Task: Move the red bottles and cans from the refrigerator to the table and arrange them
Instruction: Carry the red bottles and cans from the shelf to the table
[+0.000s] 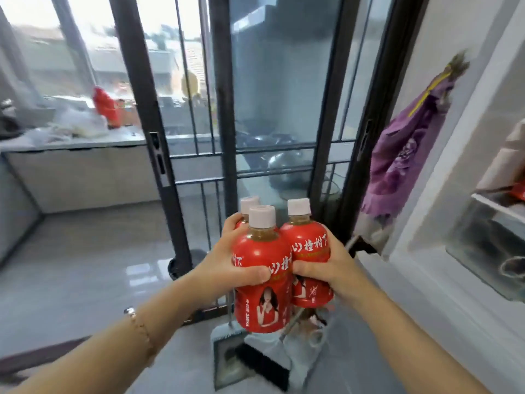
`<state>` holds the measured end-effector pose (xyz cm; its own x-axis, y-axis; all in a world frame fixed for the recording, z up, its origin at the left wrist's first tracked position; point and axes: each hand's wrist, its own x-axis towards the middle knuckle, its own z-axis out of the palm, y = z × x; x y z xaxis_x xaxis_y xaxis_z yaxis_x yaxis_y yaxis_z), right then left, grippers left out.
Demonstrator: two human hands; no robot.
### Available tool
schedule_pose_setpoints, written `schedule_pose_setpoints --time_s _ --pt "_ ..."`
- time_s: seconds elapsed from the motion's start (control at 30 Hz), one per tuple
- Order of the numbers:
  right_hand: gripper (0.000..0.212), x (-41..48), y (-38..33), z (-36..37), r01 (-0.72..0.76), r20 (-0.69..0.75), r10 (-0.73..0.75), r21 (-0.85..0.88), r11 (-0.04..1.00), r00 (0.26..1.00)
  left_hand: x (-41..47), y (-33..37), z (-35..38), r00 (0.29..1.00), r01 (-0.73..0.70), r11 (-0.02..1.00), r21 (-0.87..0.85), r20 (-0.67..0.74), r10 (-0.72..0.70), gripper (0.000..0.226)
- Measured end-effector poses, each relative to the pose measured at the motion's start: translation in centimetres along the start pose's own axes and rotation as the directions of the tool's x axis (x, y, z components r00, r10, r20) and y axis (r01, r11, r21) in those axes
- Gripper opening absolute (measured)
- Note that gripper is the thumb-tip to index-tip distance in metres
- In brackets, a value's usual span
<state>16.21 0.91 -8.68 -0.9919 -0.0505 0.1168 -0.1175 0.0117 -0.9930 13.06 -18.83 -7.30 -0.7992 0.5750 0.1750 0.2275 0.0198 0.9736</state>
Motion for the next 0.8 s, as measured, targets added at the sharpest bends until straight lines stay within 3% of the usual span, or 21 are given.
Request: schedule_pose_setpoints --time_s 0.2,0.37,0.6,0.7,0.8 --pt "0.09 1.3 -0.1 14.0 -0.046 0.347 0.055 -0.034 0.998 0.936 -13.0 0.6 -7.5 0.933 0.086 0.994 0.073 -0.357 -0.055 0.106" --pt "0.085 -1.5 -0.5 27.9 -0.066 0.599 0.078 -0.043 0.997 0.797 -26.6 0.9 -13.1 0.8 0.164 0.984 0.067 -0.593 -0.093 0.091" --pt "0.09 -11.4 -0.8 51.0 -0.086 0.851 0.074 -0.034 0.996 0.52 -50.4 4.1 -18.2 0.511 0.276 0.959 0.064 -0.855 -0.09 0.088" --pt "0.083 -16.3 -0.9 60.2 -0.104 0.931 0.045 -0.007 0.995 0.363 -60.1 5.7 -19.5 0.376 0.346 0.937 0.045 -0.922 -0.095 0.103" --pt "0.087 -20.8 -1.2 67.6 -0.097 0.967 0.014 0.011 0.995 0.256 -67.9 7.0 -20.0 0.269 0.379 0.924 0.046 -0.961 -0.062 0.098"
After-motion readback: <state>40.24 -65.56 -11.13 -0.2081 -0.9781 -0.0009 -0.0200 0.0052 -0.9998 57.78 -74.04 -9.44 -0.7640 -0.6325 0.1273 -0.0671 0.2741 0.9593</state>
